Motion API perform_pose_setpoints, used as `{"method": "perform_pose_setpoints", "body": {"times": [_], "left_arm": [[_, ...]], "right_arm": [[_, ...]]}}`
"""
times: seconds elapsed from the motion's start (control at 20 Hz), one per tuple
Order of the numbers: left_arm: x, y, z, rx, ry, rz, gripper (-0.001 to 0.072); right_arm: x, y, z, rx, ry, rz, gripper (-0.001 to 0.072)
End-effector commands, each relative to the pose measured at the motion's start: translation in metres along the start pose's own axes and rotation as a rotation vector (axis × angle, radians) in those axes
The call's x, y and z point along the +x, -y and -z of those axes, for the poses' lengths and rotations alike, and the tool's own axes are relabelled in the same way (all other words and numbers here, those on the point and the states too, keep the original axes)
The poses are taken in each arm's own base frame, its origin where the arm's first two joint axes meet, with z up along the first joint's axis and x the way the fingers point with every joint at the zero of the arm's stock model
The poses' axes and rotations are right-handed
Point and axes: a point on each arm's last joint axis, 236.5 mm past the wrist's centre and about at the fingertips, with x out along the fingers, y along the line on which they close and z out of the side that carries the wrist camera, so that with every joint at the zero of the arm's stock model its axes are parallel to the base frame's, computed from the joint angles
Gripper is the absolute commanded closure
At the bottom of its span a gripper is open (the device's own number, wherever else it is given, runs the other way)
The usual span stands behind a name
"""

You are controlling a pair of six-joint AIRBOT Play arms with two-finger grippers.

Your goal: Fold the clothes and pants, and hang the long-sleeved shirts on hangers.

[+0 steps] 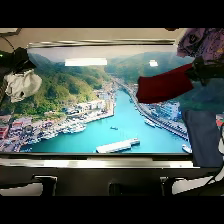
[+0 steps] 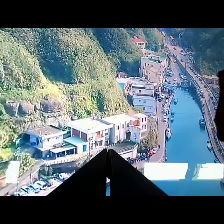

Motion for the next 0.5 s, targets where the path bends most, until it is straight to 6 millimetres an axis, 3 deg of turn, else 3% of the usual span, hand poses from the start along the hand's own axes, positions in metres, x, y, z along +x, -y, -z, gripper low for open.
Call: {"method": "perform_pose_setpoints", "body": {"times": [0.0, 0.25, 0.45], "left_arm": [[0.000, 0.000, 0.000, -0.002, -0.001, 0.000, 0.0689], [0.000, 0.000, 0.000, -0.002, -0.001, 0.000, 0.0689], [0.000, 0.001, 0.001, -0.002, -0.002, 0.001, 0.0689]], "right_arm": [[-0.052, 0.018, -0.035, 0.103, 0.141, 0.057, 0.0687], [-0.114, 0.038, -0.052, 0.210, 0.286, 0.142, 0.0687], [-0.146, 0.056, -0.046, 0.217, 0.337, 0.277, 0.0687]]}}
